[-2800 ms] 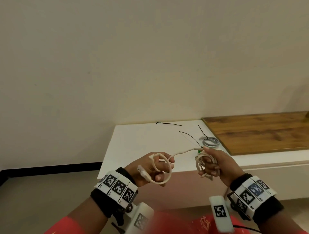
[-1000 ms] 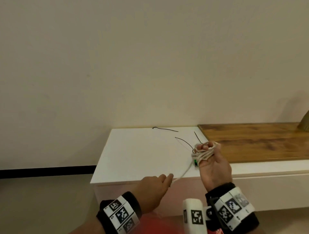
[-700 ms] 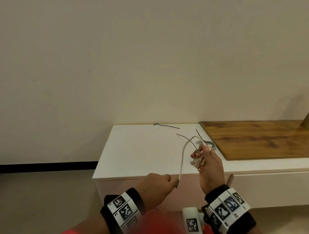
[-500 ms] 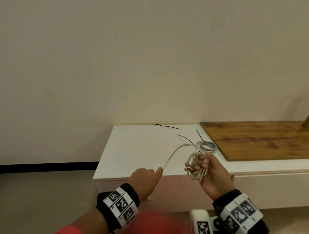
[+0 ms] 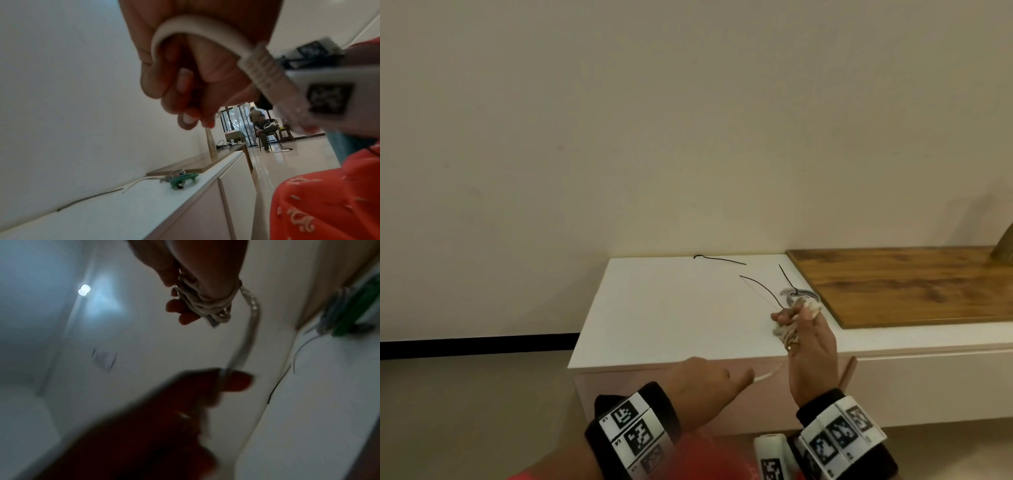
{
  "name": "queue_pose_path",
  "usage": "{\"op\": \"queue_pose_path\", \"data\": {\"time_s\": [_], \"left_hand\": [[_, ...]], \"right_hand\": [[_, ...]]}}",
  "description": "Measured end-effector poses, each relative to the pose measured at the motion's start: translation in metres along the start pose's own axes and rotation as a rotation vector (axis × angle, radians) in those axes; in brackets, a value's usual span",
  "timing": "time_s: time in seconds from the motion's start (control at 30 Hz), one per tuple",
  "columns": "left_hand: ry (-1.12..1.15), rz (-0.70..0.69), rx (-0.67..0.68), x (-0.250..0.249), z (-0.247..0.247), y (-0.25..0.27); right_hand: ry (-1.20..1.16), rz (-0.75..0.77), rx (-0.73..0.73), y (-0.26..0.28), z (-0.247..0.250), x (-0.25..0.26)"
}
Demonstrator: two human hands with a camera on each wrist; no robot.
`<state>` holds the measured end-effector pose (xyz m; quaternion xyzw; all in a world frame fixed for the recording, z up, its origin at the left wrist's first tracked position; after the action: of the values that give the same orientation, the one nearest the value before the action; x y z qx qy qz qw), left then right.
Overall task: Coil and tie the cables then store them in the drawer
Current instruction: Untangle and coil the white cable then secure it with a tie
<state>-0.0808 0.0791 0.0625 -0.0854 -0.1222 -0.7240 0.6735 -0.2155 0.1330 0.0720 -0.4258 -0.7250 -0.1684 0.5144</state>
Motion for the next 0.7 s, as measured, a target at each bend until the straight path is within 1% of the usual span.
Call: {"op": "queue_pose_path", "data": {"time_s": [0.03,0.07,0.1,0.2,0.27,0.37,0.43,0.53,0.6,0.7], "left_hand": [[-0.116,0.024,-0.011,0.002,0.001,0.002],[-0.176,0.063,-0.054,0.003,0.005,0.003],[-0.189,0.099,-0.094,0.005,0.007,0.002],[-0.232,0.102,-0.246,0.004,0.013,0.002],[-0.274,0.131,-0.354,0.01,0.019,0.005],[-0.255,0.194,-0.508,0.029,0.026,0.014],[-0.239,0.222,-0.604,0.037,0.031,0.019],[-0.196,0.233,-0.713,0.041,0.036,0.023],[-0.148,0.238,-0.736,0.045,0.039,0.026],[-0.052,0.247,-0.774,0.052,0.039,0.031]], "right_hand": [[0.2,0.085,0.022,0.003,-0.003,0.0],[0.377,0.155,0.046,0.005,-0.006,-0.001],[0.52,0.199,0.057,0.007,-0.009,-0.003],[0.828,0.292,0.089,0.008,-0.017,-0.007],[1.004,0.28,0.176,0.01,-0.025,-0.014],[1.171,0.207,0.382,0.016,-0.031,-0.026],[1.167,0.121,0.507,0.02,-0.034,-0.03],[0.953,-0.083,0.643,0.028,-0.036,-0.03],[0.772,-0.209,0.669,0.034,-0.037,-0.029],[0.573,-0.434,0.639,0.041,-0.035,-0.032]]}}
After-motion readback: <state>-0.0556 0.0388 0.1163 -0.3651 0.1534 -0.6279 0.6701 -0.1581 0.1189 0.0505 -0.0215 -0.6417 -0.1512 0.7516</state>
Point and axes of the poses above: each hand's wrist, its own y-axis away from the middle knuckle, its own z-axis out of the back of the hand, x = y × z, the point moved 6 cm from there along -y, towards the middle knuckle, and after that the axes turned 9 degrees about -z, right-handed, at the moved point
